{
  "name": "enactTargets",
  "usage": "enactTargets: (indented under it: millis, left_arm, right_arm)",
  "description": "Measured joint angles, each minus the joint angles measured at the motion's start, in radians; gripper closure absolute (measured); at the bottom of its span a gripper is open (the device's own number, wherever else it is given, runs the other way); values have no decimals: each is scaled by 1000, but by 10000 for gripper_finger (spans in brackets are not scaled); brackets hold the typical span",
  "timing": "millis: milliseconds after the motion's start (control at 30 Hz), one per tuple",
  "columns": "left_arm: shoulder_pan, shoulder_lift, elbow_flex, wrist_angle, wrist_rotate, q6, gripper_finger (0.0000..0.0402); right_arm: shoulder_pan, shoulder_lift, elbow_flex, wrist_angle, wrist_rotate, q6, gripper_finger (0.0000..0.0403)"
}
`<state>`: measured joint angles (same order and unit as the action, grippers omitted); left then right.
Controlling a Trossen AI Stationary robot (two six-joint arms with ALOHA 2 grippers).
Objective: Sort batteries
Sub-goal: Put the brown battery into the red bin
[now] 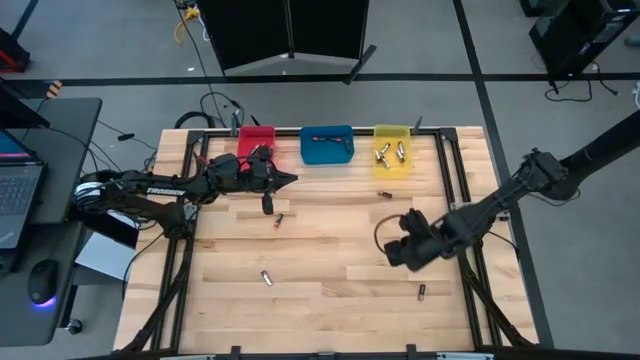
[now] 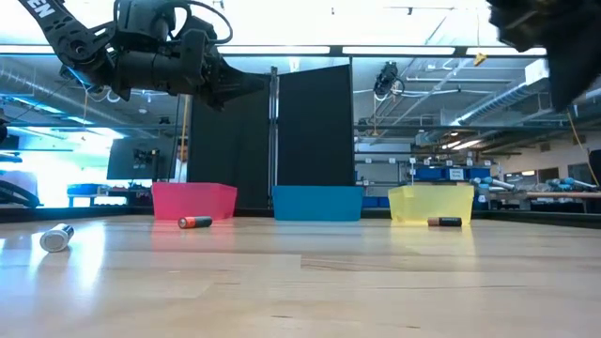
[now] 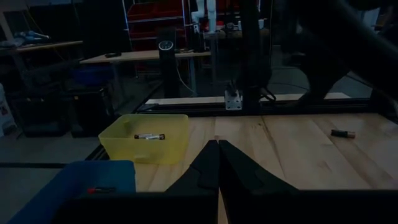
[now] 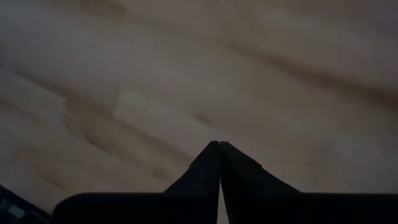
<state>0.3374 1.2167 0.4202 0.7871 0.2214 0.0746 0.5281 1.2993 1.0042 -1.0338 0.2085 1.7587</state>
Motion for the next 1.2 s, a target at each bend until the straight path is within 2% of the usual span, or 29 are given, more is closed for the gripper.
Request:
enactTargets:
  millis: [67,233,367,567,767,900,1200]
  left_arm:
    - [0,0,0,0,0,0,392]
    - [0,1,0,0,0,0,392]
    - [0,1,0,0,0,-2,392]
    - [0,1,0,0,0,-3,392]
    - [0,1,0,2,0,-3,392]
    - [0,1,0,2,0,-2,392]
    - [0,1,0,0,0,-2,392]
  right_arm:
    - [38,31,0,0,-43,92,367]
    - [107,138,-1,44,-230,263,328]
    - [152,224,-1,108,-307,345,303]
    - [203,311,-1,179,-314,463,279]
    - [264,351,-1,182,-316,613,278]
    - [279,364,-1,174,-367,632,279]
    - [277,386,-16,136,-368,632,279]
